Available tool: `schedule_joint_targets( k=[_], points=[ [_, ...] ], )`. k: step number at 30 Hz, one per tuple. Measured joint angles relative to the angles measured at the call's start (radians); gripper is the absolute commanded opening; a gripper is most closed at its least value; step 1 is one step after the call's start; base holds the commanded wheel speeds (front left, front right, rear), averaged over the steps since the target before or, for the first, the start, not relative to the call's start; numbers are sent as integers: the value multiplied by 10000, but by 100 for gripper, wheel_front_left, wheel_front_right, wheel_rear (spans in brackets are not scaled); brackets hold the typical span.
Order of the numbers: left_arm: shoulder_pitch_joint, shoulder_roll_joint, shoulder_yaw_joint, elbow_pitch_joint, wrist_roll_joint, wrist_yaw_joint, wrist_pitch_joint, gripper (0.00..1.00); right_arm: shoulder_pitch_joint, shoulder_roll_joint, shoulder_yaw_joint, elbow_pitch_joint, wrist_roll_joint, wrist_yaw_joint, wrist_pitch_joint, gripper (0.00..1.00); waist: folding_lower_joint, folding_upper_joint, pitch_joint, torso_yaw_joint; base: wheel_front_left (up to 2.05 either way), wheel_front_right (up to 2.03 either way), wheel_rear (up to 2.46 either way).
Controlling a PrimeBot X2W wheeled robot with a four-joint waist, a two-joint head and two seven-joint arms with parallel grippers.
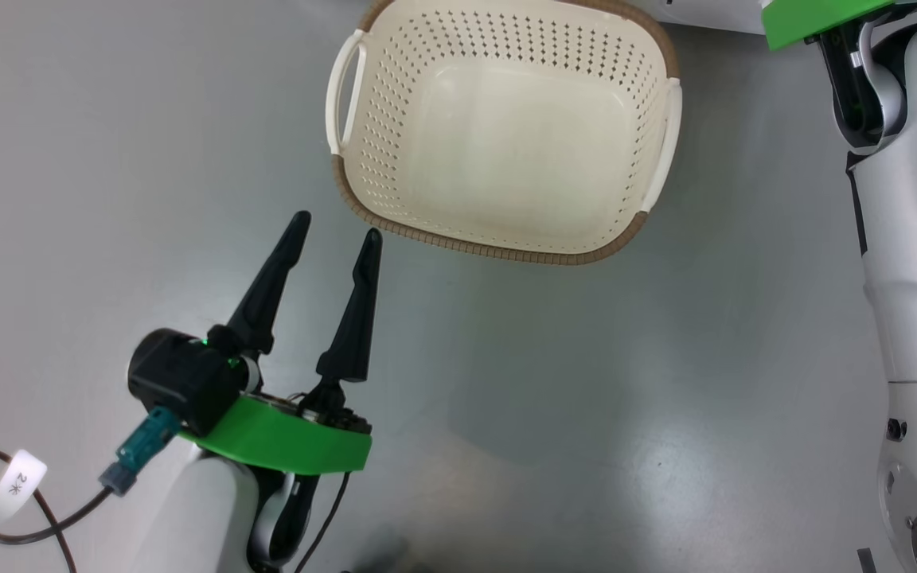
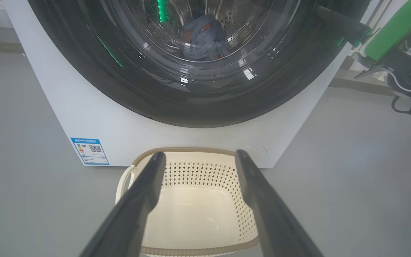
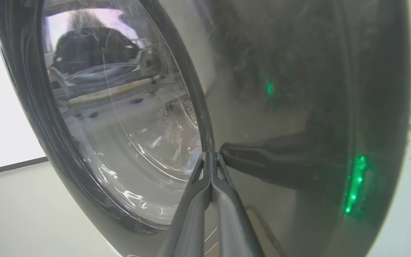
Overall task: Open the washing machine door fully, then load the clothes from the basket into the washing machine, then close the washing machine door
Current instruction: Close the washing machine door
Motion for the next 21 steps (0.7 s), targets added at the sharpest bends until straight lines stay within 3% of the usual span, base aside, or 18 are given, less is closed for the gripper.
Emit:
schedule_joint_targets(
  k=[10,21],
  points=[
    [2,0,94,-13,0,0,0,100,170,-125,412,65,167,-10,0,0,0,0,-265,-132,0,0,0],
    [109,0,454,111,33,0,0,100,2400,-313,1122,-752,1406,-17,0,0,0,0,-1119,-449,0,0,0]
  ],
)
